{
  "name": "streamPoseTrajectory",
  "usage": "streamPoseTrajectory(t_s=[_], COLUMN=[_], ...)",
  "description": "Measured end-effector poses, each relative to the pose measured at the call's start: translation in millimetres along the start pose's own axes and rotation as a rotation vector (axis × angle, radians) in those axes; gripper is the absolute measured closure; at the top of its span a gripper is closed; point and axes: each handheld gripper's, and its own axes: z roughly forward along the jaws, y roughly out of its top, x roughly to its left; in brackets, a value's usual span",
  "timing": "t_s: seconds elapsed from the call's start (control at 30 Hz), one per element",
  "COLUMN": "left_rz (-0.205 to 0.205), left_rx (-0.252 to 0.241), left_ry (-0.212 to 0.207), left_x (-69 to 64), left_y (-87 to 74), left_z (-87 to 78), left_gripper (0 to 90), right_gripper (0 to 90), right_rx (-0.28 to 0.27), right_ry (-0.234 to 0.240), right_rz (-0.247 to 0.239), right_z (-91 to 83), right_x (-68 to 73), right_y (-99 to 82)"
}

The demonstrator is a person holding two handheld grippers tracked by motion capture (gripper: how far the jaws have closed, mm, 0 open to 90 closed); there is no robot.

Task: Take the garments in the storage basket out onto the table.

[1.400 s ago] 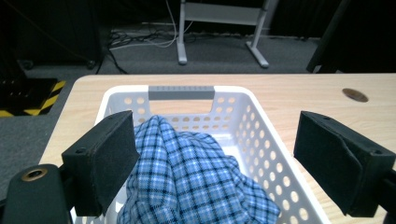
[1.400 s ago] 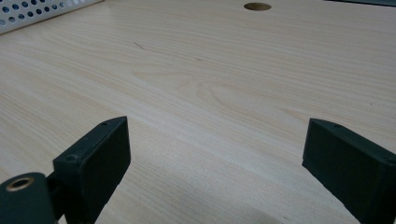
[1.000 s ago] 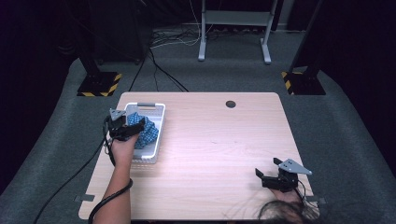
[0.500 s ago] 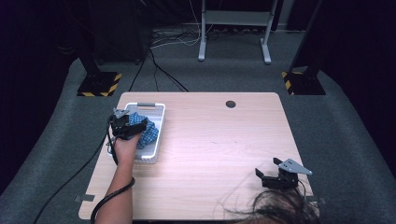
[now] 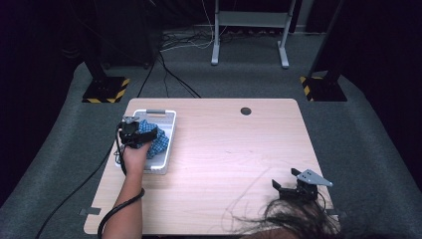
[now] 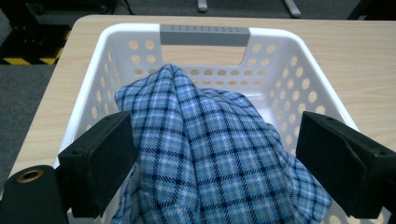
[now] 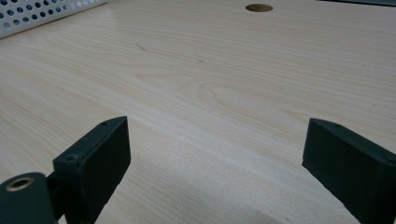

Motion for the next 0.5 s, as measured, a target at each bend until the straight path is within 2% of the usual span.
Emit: streamPoseTrajectory(t_s=[0.2, 0.5], left_rz=[-0.010, 0.004], left_rx=[0.037, 0.099], left_ry=[0.003, 0.015], left_x=[0.8, -0.5], left_y=[0.5, 0.8], left_z=[4.2, 11.3], left_gripper=[11.0, 10.9], right_gripper=[6.6, 6.6], right_rx=[-0.001, -0.002], right_ry=[0.002, 0.005], right_rz=[0.000, -0.001], right_z=[-0.1, -0.1], right_x=[-0.1, -0.1], right_y=[0.0, 0.0])
